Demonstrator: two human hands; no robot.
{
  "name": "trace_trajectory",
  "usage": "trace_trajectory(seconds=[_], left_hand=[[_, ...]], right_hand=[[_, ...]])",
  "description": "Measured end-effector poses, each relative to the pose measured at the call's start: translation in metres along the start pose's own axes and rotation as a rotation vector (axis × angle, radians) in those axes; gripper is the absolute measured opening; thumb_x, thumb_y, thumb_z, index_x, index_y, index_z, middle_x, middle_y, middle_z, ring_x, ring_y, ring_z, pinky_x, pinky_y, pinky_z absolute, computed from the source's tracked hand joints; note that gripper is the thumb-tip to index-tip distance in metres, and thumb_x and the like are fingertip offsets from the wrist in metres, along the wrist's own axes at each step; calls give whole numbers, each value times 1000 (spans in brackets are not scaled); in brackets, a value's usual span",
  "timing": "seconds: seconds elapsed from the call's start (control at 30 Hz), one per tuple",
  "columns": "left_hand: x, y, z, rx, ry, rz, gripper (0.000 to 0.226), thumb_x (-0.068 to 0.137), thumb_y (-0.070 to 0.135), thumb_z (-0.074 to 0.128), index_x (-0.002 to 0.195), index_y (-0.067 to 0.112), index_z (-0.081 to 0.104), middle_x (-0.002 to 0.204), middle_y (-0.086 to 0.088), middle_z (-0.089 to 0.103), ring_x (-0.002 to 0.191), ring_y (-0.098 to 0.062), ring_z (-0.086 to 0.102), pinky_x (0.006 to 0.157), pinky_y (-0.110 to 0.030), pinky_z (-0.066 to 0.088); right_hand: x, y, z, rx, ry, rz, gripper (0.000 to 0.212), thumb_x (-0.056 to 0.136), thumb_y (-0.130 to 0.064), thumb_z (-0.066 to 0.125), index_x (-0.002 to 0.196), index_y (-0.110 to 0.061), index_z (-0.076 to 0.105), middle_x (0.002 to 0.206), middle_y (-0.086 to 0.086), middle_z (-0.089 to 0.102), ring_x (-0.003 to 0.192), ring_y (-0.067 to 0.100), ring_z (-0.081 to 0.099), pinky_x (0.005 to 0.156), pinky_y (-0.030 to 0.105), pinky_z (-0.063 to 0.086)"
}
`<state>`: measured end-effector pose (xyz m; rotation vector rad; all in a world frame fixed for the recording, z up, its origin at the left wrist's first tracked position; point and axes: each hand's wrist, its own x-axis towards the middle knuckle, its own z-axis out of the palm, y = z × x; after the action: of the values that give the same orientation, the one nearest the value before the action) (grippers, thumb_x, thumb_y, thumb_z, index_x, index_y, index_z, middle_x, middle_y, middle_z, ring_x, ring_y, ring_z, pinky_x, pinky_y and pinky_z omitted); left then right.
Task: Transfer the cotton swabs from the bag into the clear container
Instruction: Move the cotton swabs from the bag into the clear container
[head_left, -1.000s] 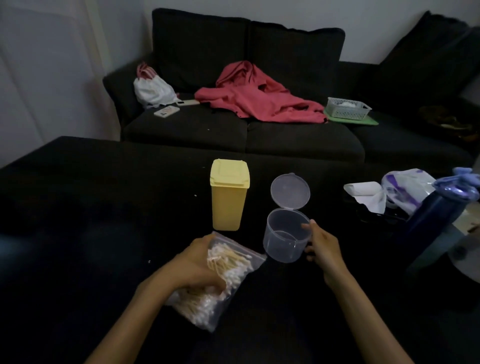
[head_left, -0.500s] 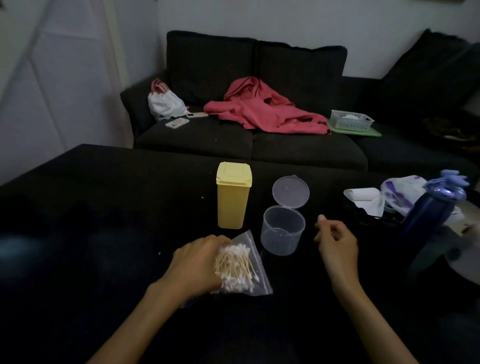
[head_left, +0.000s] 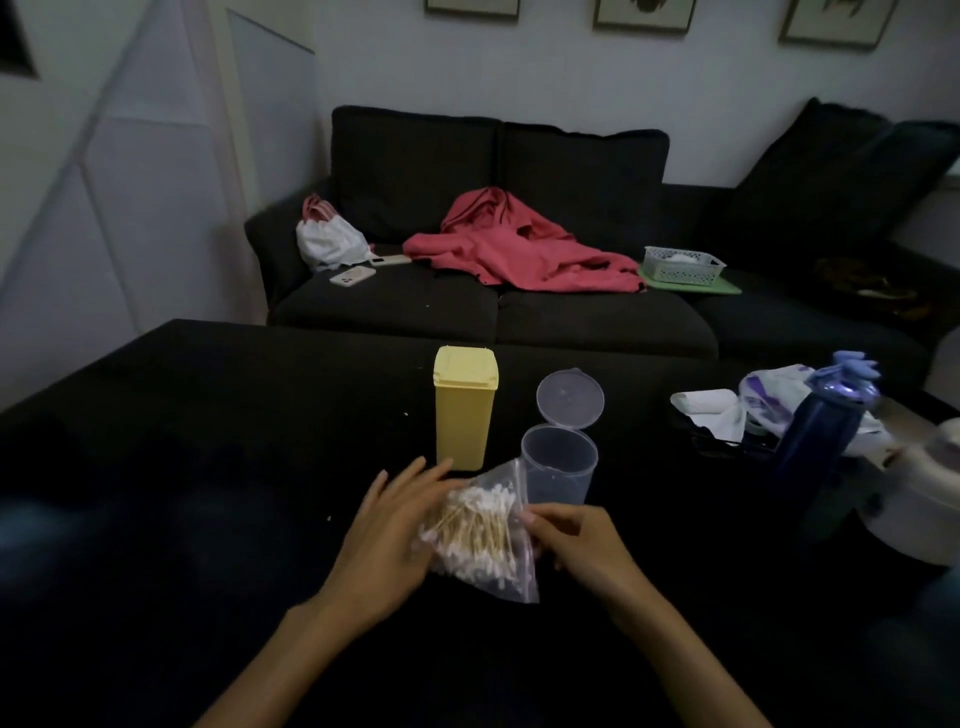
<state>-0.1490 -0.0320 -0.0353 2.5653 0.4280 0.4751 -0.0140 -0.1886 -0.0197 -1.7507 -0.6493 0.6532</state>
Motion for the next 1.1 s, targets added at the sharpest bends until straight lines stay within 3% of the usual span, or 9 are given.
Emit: trace_trajectory(seconds=[0.1,0.23,0.4,0.5,0.6,0.73,0.83,0.97,1.1], left_hand=[[7,9,-7,110,219,-78,60,82,29,69,135,37,42,142,18,34,132,-2,29,108,-25,29],[15,30,-12,-355,89,-227,27,84,22,67,107,36,64,105,18,61,96,3,58,83,-21,53],[25,25,-5,-675,-18,-499,12,88,28,64,96,22,69,88,-2,70,81,-13,68,77,-32,58],[25,18,-10,-782,-104,-524,21,83,27,69,97,12,72,82,-4,72,72,-9,67,64,-23,54],[22,16,-8,-778,-113,-467,13,82,22,70,91,14,75,82,-2,73,75,-9,68,64,-20,53],[22,17,3,-665,-62,-371,12,86,17,67,94,13,75,88,-4,74,83,-13,69,65,-17,52],[23,14,7,-536,-27,-336,11,87,21,66,94,20,74,89,3,73,86,-9,69,73,-25,55],[20,11,2,-194,62,-346,12,90,33,59,98,32,69,86,14,70,86,-5,66,79,-35,55],[20,13,-5,-82,94,-370,17,93,39,54,104,33,65,100,14,68,92,-7,64,78,-32,53]], right_hand=[[10,1,4,108,85,49,17,90,-17,60,99,-11,73,75,-1,72,59,3,60,54,13,46],[22,-1,14,231,54,56,14,87,-17,64,95,-13,75,81,1,75,75,13,68,68,24,52],[26,-6,26,182,-57,3,11,84,-10,67,92,-8,74,82,1,74,69,2,68,60,11,50],[25,-5,24,126,-134,-30,9,83,-7,67,90,-7,73,83,3,74,71,4,68,62,12,51],[18,-2,21,127,-155,-50,8,79,-3,70,87,-1,72,85,11,72,72,10,68,66,16,53],[10,-2,14,138,-178,35,13,80,-10,70,91,-3,72,84,4,73,73,7,68,63,14,52],[7,0,5,172,-162,103,15,84,-15,67,94,-5,71,79,3,73,71,7,69,63,16,54],[7,5,-6,-48,55,71,2,84,-17,68,83,-17,70,75,1,73,69,10,70,60,18,53],[9,12,-13,-356,227,-27,12,78,-22,74,78,-27,63,68,-4,70,63,8,69,67,29,56]])
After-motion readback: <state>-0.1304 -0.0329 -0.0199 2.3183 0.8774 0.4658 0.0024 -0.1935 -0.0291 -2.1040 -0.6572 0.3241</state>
